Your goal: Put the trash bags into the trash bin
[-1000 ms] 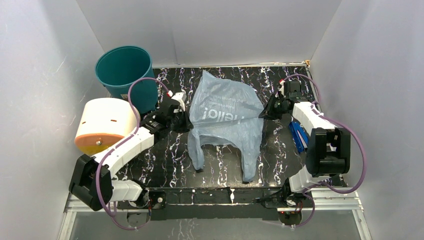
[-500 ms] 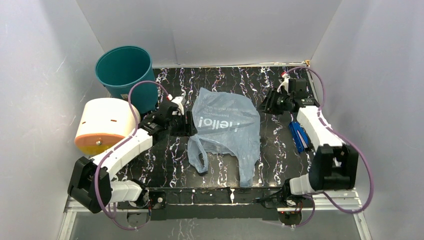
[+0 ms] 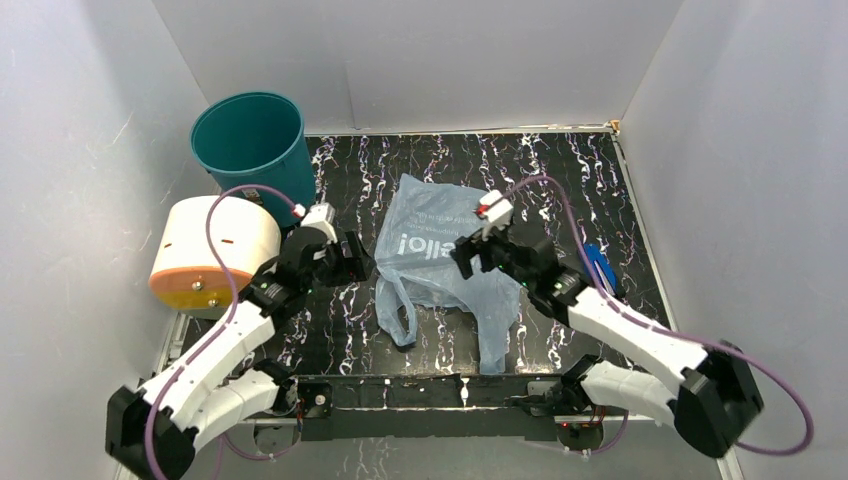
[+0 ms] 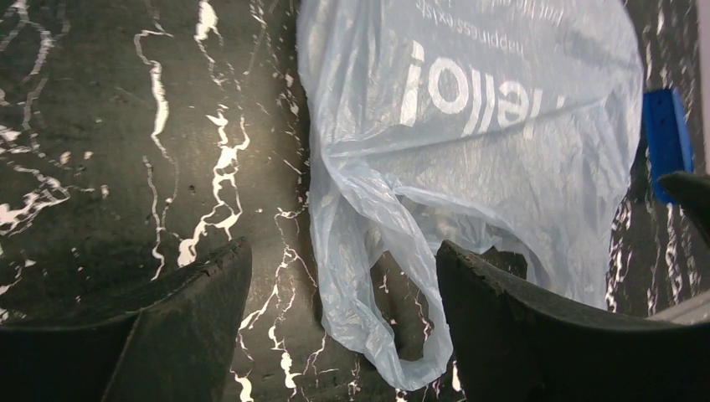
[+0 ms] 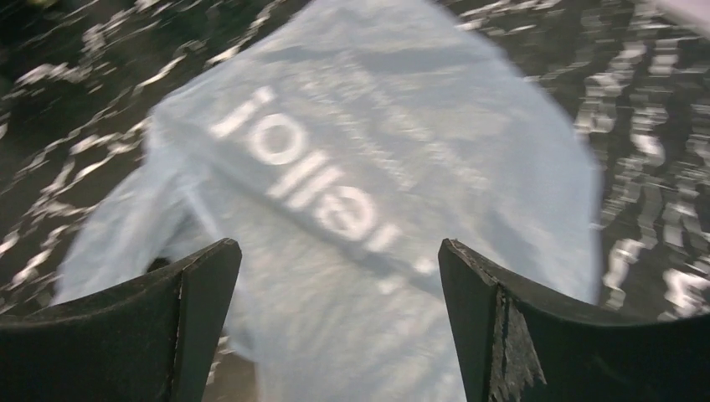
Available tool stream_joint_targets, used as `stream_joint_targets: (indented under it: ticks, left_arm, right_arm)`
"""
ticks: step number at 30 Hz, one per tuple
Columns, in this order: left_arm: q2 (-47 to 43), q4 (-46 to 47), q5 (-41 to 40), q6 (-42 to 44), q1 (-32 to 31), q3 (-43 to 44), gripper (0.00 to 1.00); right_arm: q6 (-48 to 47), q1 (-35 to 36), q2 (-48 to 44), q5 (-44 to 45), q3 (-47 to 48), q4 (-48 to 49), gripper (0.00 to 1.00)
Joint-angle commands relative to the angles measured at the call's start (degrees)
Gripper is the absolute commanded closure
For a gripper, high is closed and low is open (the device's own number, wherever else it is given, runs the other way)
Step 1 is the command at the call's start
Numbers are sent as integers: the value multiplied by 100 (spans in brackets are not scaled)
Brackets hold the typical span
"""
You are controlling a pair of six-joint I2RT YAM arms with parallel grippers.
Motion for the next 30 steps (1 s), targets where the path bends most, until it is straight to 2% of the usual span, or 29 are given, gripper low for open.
stream_joint_targets:
  ticks: [1,4,6,9,12,14,20,23,24,27,30]
  left_arm:
    - [-907,131,-705,-430,53,-434,20]
    - [-1246,189,-671,-433,62,-616,18]
    - [-1346,228,-566,-400,62,-686,18]
    - [-1344,279,-450,-368,62,-733,18]
    - [-1224,379,-336,-338,62,-733,18]
    - [-1107,417,-302,-342,62,-707,18]
    - [-903,468,-212,-449,62,-678,19]
    - [-759,570,61,-355,62,-663,19]
    - [-673,550,127,-329,62,-631,19]
    - [-486,687,419,-277,62,-629,21]
    - [-324,906,653,-206,62,-708,21]
  right_arm:
    - [-495,-206,-870,1149,-835,1766,2]
    - [-454,-213,-712,169,-828,1381,3]
    - [-607,-203,-391,-1011,-739,1019,7]
    - [-803,-36,26,-1585,-821,1037,15]
    - [-1185,279,445,-1615,-698,854,19]
    - [-1362,474,703,-1436,-540,734,27]
    - [-1330,697,1393,-1222,-266,771,38]
    - [-1278,759,1735,-1013,-26,694,59]
    - [-1183,768,1837,-861,75,652,63]
    - [-861,785,2115,-325,431,311,68]
    - [-1018,787,2101,-55,474,231,82]
